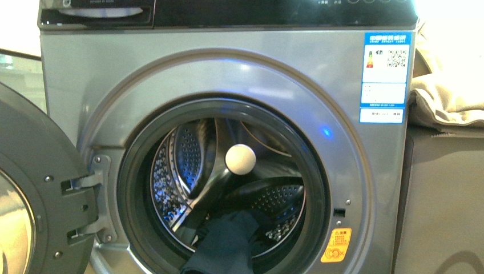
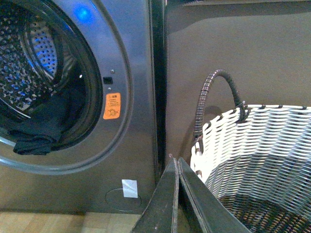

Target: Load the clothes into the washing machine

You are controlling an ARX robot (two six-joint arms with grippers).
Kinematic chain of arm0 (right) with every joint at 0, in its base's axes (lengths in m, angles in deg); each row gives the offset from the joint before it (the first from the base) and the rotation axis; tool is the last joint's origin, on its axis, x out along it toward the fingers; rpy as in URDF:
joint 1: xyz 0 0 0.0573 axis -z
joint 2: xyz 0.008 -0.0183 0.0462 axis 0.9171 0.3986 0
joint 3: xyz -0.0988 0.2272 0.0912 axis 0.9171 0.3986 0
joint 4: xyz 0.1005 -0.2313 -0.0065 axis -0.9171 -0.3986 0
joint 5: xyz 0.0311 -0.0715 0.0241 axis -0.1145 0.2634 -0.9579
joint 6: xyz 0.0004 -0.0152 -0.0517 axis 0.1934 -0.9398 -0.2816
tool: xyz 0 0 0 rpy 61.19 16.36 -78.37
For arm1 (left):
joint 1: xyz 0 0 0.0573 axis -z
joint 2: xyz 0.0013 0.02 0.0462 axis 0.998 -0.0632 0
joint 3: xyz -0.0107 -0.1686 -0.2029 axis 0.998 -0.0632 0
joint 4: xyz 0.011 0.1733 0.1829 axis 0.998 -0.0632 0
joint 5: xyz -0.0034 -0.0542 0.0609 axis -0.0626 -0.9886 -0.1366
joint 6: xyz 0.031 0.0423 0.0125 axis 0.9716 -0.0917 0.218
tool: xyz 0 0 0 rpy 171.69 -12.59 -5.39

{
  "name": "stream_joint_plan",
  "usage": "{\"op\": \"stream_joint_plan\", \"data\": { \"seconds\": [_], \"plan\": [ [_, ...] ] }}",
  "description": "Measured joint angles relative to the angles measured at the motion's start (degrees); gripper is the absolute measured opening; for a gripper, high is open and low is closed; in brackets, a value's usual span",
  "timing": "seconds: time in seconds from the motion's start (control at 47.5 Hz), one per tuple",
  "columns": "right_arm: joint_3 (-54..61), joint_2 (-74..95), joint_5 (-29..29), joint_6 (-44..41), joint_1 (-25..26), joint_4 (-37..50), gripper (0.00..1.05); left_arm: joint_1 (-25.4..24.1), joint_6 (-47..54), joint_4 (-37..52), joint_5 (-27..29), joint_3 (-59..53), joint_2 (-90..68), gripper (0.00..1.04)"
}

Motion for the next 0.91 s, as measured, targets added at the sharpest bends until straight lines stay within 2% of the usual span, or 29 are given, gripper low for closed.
{"op": "stream_joint_plan", "data": {
  "seconds": [0.379,0.484,0.779,0.906],
  "plan": [
    [0.00,0.00,0.00,0.00,0.00,0.00,0.02,0.00,0.00,-5.95,0.00,0.00,5.92,0.04],
    [0.00,0.00,0.00,0.00,0.00,0.00,0.02,0.00,0.00,-15.56,-0.02,0.00,13.66,0.04],
    [0.00,0.00,-0.02,0.00,0.00,0.00,0.02,0.00,0.00,-16.11,0.00,0.00,15.67,0.04],
    [0.00,0.00,-0.02,-0.04,0.00,0.00,0.21,0.00,-0.02,-16.11,0.00,0.00,15.67,0.24]
  ]
}}
